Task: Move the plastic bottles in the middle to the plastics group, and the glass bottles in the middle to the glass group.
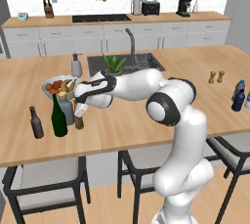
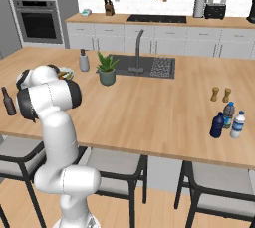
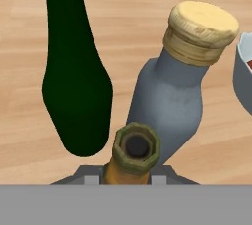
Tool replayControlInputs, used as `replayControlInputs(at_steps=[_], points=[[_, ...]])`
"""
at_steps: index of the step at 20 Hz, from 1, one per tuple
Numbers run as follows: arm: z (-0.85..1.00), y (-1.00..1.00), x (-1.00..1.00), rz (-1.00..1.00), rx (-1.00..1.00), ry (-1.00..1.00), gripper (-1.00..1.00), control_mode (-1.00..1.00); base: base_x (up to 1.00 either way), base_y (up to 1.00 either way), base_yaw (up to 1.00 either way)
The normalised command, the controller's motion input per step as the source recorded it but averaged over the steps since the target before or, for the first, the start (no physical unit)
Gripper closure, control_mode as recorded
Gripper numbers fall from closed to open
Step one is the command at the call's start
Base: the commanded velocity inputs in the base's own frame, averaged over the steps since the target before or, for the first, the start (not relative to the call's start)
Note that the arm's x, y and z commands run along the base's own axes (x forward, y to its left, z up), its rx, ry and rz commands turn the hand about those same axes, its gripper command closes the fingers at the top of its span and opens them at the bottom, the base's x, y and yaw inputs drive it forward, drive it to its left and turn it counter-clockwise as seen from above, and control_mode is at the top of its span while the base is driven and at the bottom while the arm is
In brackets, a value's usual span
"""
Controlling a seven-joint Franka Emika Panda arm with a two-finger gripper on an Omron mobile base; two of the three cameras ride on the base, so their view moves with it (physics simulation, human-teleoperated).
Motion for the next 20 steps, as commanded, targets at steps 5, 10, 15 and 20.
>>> replayControlInputs(at_steps=[5, 10, 15, 20], points=[[0.0, 0.0, 0.0, 0.0, 0.0, 0.0, -1.0, -1.0, 0.0, 0.0, 0.0], [0.0, 0.0, 0.0, 0.0, 0.0, 0.0, -1.0, -1.0, 0.0, 0.0, 0.0], [0.0, 0.0, 0.0, 0.0, 0.0, 0.0, -1.0, -1.0, 0.0, 0.0, 0.0], [0.0, 0.0, 0.0, 0.0, 0.0, 0.0, -1.0, -1.0, 0.0, 0.0, 0.0]])
